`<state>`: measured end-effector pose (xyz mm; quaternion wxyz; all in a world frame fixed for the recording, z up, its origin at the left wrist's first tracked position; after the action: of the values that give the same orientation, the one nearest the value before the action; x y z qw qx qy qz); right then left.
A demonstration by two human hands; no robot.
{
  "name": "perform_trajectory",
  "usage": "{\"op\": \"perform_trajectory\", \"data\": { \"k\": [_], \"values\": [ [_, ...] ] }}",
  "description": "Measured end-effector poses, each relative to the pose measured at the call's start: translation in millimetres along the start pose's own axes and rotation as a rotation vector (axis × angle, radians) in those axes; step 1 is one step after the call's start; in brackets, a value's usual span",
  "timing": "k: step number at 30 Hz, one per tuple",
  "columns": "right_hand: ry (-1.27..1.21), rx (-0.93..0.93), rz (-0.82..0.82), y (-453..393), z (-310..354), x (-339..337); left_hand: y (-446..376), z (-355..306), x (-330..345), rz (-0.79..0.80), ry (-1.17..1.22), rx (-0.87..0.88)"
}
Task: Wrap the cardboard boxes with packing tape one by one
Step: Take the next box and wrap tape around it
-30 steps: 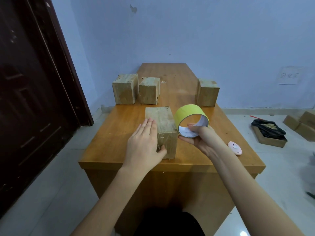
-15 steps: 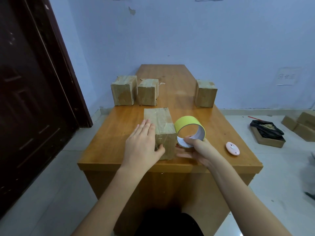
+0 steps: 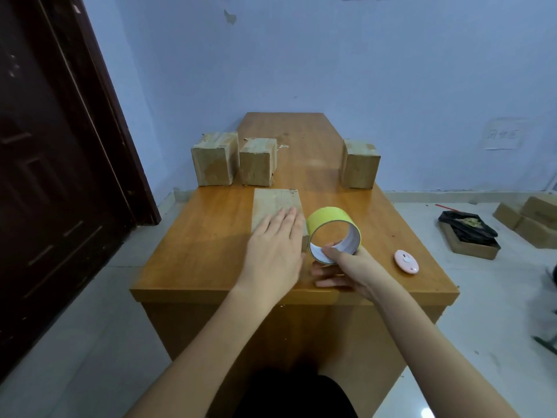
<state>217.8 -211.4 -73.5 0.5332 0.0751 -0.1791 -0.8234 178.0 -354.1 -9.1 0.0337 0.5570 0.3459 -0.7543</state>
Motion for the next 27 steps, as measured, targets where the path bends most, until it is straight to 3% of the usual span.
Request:
{"op": "perform_trajectory", "data": {
  "k": [7, 12, 19, 23, 27],
  "values": [
    [-0.076, 0.005, 0.052, 2, -1, 6, 6, 12, 5, -0.067, 0.060, -0.039],
    [0.049, -0.059, 0.151, 9, 10, 15, 9, 15, -2, -0.134, 0.194, -0.125],
    [0.039, -0.108, 0.116, 14, 25, 7, 12, 17, -1, -0.147, 0.381, -0.205],
    [0.196, -0.141, 0.107, 21, 42, 5, 17, 20, -3, -0.191, 0.536, -0.254],
    [0.517, -0.185, 0.051, 25, 68, 9, 24, 22, -2, -0.227, 0.757, -0.357]
  ]
}}
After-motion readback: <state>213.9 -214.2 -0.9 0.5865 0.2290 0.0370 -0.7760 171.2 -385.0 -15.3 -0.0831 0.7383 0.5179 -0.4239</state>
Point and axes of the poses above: each hand's wrist, its own y-axis away from the middle knuckle, its own x-axis out of the palm, z = x × y, the point moved 4 cm from there along -y, towards the middle knuckle, and after that the axes turned 6 degrees about x, right-handed, at the moved point
